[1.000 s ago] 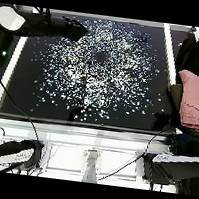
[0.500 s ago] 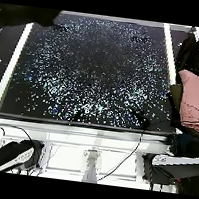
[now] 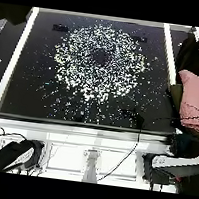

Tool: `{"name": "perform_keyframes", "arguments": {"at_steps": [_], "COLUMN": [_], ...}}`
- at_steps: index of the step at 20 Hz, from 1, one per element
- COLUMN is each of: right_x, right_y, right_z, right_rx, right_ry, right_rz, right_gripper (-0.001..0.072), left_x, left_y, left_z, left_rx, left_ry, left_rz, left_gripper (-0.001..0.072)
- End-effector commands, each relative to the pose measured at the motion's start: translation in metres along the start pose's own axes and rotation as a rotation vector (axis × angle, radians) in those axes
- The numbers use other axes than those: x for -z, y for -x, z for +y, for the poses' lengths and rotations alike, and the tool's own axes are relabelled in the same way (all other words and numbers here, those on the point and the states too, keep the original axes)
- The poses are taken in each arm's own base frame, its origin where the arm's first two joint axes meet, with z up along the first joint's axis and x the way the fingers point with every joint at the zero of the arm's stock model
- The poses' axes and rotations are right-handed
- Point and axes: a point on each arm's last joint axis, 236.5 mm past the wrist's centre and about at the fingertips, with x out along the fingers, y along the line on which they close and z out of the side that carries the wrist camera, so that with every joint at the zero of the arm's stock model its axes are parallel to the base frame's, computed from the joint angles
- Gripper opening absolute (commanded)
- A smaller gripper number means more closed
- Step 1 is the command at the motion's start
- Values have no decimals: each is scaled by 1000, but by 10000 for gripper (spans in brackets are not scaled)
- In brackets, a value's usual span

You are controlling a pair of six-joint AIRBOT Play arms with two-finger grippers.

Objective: Fold the clothes and pants, and hang the long-sleeved shirts on hangers.

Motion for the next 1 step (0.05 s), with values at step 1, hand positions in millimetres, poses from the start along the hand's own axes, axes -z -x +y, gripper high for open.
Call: {"name": "perform_keyframes", "arguments": {"at_steps": [1], "right_x": [2], "right_y": [-4], "right_z": [3], "right_rx": [-11], "right_ry": [1], "right_rz": [6], "right_gripper": [20], "left_x": [-2], "left_y": [2], "left_z": [-1], "left_rx": [-1], "left_ry": [-2], "left_rz": [-6], "left_gripper": [11]}}
